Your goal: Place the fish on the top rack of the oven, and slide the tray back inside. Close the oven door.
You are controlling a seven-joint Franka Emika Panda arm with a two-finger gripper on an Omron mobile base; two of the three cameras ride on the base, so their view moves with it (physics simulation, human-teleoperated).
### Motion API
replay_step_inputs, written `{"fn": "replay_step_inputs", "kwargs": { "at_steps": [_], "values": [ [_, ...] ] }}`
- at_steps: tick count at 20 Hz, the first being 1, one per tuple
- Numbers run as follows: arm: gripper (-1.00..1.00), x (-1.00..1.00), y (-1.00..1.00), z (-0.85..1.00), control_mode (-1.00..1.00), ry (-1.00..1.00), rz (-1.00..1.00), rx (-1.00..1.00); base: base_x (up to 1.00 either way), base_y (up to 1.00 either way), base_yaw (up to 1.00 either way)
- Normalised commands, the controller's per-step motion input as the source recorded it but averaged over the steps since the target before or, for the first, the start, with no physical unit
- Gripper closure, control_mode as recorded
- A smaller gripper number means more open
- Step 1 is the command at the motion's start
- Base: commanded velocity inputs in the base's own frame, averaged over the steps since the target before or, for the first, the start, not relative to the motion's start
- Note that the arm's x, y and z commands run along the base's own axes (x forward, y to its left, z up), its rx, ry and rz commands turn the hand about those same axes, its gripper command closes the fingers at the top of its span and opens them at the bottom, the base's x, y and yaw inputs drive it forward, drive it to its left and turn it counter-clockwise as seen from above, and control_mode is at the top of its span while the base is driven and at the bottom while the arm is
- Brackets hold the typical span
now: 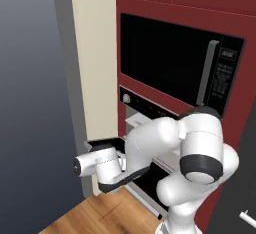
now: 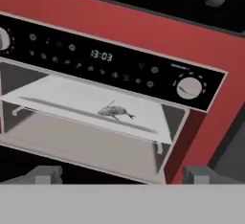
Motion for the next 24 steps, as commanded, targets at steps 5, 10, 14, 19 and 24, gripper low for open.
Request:
{"fn": "replay_step_inputs", "kwargs": {
  "at_steps": [5,10,14,19,24],
  "values": [
    [-1.0,-0.26,0.53,-0.43,-1.0,-0.1,-0.07,-0.1,0.0,0.0,0.0],
    [-1.0,-0.01,0.62,-0.85,-1.0,-0.01,-0.11,-0.12,0.0,0.0,0.0],
    [-1.0,0.0,0.8,-1.0,-1.0,-0.07,-0.17,-0.16,0.0,0.0,0.0],
    [-1.0,0.0,0.99,-1.0,-1.0,-0.09,-0.22,-0.18,0.0,0.0,0.0],
    [-1.0,0.0,1.0,-1.0,-1.0,-0.1,-0.25,-0.2,0.0,0.0,0.0]
  ]
}}
